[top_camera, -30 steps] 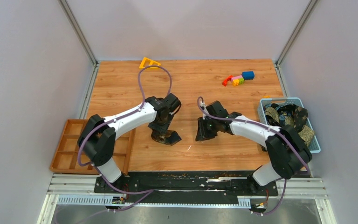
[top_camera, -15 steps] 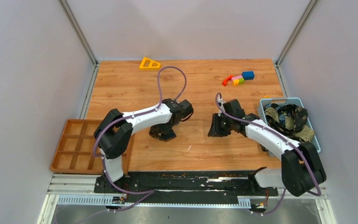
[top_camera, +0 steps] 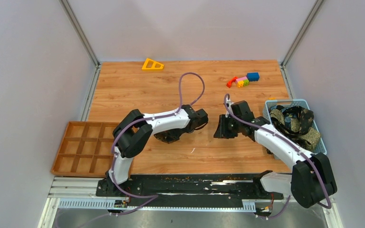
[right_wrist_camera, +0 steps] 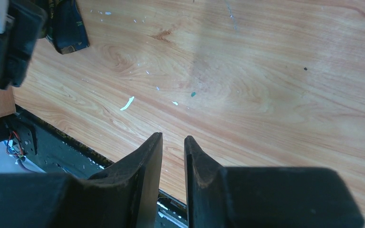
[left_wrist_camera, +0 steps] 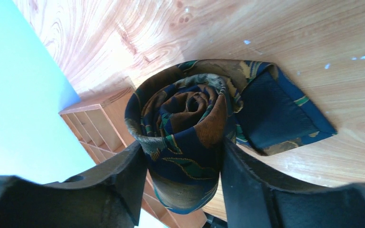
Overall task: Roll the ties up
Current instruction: Roll the tie at the center of the board.
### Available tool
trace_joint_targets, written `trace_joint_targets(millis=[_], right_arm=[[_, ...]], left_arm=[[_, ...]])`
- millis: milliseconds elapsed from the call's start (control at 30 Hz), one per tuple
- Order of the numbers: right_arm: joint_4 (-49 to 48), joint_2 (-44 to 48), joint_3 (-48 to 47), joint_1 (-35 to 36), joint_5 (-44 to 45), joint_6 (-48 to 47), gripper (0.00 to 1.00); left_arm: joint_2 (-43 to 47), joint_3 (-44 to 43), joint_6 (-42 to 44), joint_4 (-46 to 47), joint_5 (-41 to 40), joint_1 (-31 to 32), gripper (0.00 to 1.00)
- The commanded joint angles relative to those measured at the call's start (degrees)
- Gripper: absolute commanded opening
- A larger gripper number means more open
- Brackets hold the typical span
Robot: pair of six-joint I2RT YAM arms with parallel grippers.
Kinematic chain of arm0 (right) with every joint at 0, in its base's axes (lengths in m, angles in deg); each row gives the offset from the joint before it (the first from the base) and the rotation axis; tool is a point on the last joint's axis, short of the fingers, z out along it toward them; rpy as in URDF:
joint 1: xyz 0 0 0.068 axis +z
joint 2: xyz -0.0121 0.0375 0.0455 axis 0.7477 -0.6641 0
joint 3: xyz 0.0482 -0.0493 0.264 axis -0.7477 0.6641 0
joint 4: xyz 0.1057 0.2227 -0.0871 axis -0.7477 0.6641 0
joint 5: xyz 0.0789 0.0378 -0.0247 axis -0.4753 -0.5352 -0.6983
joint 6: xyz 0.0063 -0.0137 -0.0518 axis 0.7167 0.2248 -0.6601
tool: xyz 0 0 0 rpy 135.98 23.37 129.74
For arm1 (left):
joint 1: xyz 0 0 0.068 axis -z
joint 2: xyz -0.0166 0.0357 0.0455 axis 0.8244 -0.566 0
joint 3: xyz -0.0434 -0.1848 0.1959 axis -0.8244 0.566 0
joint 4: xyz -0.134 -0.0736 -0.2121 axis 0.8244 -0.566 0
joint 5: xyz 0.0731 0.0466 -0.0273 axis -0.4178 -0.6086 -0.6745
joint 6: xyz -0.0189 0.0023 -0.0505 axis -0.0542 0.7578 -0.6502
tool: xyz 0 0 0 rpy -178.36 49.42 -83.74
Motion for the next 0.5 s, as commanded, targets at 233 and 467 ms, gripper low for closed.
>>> trace_joint_targets(millis=[233, 467], right_arm=[[1.9, 4.7, -0.5, -0.3, 0.5, 0.9, 0.25], [2.9, 5.5, -1.2, -0.3, 0.5, 1.3, 0.25]], left_arm=[[-3.2, -5.8, -1.7, -1.2, 1.7, 3.4, 0.74], [-1.5, -7.4, -2.0, -1.4, 6.0, 3.5, 0.77]])
